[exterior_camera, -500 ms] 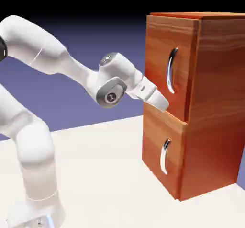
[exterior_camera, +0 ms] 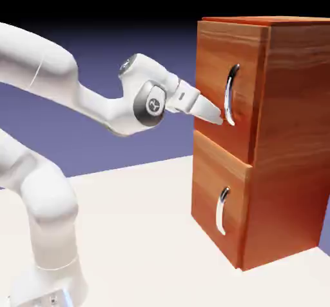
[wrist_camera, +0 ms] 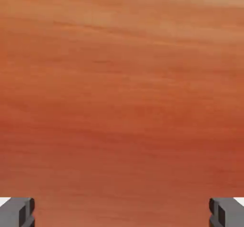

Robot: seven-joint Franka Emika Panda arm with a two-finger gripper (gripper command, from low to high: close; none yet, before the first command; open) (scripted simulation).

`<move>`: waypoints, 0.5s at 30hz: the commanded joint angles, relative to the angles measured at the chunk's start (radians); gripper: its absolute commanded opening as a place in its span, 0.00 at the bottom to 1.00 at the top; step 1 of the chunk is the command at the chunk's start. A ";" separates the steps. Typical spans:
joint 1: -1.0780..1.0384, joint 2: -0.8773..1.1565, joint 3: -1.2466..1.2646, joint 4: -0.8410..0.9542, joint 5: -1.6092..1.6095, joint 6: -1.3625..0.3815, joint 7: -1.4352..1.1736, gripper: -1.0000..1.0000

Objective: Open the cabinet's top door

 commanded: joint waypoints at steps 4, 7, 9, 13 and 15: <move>0.036 -0.031 -0.048 0.014 -0.174 -0.004 0.137 0.50; 0.064 -0.055 -0.083 0.025 -0.305 -0.007 0.239 0.50; 0.082 -0.070 -0.107 0.032 -0.392 -0.009 0.308 0.50; 0.118 -0.101 -0.155 0.047 -0.566 -0.013 0.444 0.50; 0.136 -0.117 -0.179 0.054 -0.653 -0.015 0.513 0.50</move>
